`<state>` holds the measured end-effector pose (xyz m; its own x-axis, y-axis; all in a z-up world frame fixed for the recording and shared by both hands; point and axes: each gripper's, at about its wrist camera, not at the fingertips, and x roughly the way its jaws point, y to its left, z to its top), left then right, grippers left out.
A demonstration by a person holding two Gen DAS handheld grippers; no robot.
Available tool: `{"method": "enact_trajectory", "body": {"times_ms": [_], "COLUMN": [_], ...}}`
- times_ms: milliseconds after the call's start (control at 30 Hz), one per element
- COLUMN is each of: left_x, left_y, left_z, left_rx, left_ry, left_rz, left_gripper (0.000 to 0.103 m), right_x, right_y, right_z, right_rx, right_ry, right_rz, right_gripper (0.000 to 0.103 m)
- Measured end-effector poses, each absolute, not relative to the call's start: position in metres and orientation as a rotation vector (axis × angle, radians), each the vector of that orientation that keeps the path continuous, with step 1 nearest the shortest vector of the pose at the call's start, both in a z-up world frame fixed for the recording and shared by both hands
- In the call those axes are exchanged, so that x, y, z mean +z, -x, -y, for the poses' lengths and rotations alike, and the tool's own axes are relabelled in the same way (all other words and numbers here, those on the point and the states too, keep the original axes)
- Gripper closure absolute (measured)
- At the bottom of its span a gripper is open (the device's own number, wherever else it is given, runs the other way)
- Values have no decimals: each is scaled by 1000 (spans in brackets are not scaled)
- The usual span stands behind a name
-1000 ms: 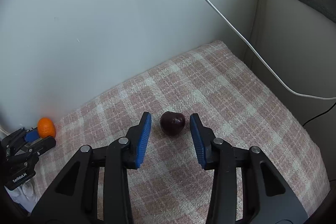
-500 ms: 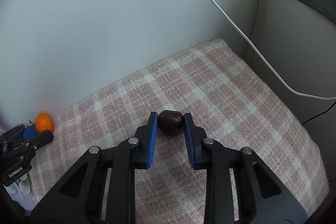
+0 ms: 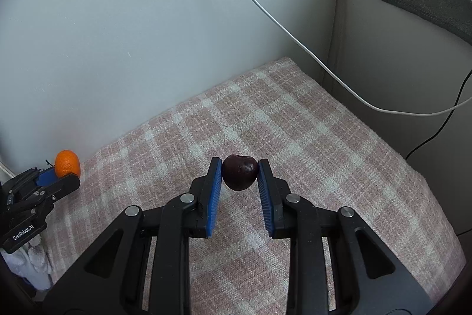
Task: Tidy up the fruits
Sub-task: 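Carry the plum and tangerine in both tools over the bowl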
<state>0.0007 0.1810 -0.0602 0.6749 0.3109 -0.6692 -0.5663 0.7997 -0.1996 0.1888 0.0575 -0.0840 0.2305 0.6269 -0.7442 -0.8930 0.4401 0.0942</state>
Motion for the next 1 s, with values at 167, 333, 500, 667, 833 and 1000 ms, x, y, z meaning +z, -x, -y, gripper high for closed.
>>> {"method": "enact_trajectory", "body": {"times_ms": [167, 333, 500, 667, 833, 1000], "left_x": [-52, -43, -32, -22, -15, -10], "left_y": [-11, -22, -33, -44, -54, -65], "left_z": [-163, -141, -116, -91, -63, -37], "left_rx": [438, 352, 270, 191, 116, 42], "left_ry": [392, 369, 341, 318, 288, 268], "left_rz": [-650, -637, -620, -608, -602, -599], "left_gripper": [69, 69, 69, 69, 69, 69], "right_x": [-66, -45, -30, -16, -9, -8], "right_y": [-181, -172, -170, -171, -170, -167], "right_z": [-26, 14, 56, 100, 145, 191], "right_rx": [1055, 1008, 948, 882, 812, 735], "right_ry": [354, 303, 259, 201, 158, 122], "right_rz": [-781, -761, -733, -714, -695, -678], "right_gripper": [77, 77, 77, 77, 77, 77]}}
